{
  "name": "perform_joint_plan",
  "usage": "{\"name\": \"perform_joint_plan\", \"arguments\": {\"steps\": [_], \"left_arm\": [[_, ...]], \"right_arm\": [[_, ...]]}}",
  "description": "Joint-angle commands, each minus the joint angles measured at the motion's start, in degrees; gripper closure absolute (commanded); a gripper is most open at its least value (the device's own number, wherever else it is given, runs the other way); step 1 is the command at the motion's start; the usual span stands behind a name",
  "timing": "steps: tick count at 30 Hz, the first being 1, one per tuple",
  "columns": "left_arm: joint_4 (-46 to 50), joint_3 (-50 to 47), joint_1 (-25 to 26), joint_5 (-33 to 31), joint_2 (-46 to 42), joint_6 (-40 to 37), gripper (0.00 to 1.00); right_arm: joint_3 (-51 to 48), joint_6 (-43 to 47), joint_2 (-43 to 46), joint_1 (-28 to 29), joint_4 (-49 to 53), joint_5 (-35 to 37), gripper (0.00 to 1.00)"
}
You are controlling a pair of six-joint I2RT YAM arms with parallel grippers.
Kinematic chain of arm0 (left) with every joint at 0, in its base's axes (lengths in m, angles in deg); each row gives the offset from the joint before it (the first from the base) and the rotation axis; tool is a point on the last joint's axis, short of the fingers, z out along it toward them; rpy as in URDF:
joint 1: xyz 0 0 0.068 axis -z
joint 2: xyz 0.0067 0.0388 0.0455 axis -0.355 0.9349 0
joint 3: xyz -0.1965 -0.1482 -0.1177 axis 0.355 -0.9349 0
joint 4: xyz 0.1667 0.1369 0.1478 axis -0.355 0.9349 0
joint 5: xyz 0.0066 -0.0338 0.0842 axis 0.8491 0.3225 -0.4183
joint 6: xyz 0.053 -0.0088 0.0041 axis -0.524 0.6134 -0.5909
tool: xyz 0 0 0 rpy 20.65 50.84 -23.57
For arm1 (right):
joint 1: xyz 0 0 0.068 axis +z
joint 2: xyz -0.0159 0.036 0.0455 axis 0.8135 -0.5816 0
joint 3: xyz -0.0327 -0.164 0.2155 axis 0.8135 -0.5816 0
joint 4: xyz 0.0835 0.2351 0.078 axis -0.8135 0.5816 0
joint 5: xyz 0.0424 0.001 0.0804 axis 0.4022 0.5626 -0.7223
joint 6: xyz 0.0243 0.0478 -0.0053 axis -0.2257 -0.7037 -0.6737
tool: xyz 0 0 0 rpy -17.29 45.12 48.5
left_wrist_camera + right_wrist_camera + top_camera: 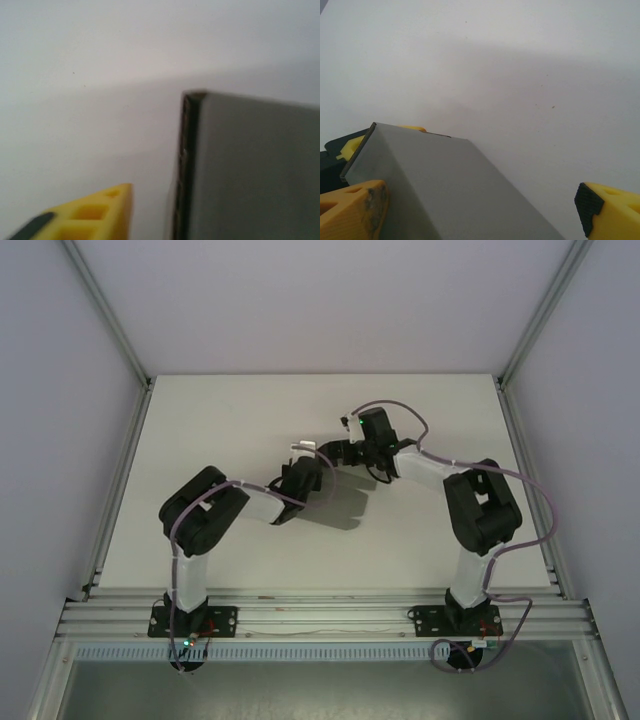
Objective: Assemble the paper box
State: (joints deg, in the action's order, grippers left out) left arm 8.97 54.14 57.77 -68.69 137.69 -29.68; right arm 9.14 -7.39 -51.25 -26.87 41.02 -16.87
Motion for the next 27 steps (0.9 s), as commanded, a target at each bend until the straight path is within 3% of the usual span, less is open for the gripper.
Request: {"name": "perform_joint_plan", "arguments": {"steps": [1,6,10,14,19,24,27], "left_arm": [[0.2,-3.5,-0.1,3.6,-4.9,-0.9,0.53],[0.4,-5.7,-0.2,6.3,-7.9,-2.1,0.46],[1.6,-4.2,-0.4,3.8,-6.4,-3.6,0.47],[2.9,-1.1,-0.9,3.6,-3.5,-5.3,0.58],[1.3,0.8,-1.5,4.8,-2.3,-5.5,0.66],[0.5,2.2,-2.6,4.8,0.1,-5.6,0.97],[-0.6,1.8,-2.8,4.0,-0.1,-6.1,1.0]], "right_arm": [[-2.5,0.2,-2.8,1.4,11.5,4.4,0.04],[-2.1,-0.2,-2.2,1.4,11.3,4.3,0.05],[-2.0,0.2,-1.7,1.4,11.5,4.3,0.05],[-1.2,0.4,-1.4,1.4,12.3,3.9,0.04],[-0.1,0.9,-1.7,1.3,13.4,2.5,0.04],[0.1,0.2,-1.0,0.7,13.2,2.2,0.04],[0.0,-0.3,0.9,0.1,12.8,1.9,0.03]]}}
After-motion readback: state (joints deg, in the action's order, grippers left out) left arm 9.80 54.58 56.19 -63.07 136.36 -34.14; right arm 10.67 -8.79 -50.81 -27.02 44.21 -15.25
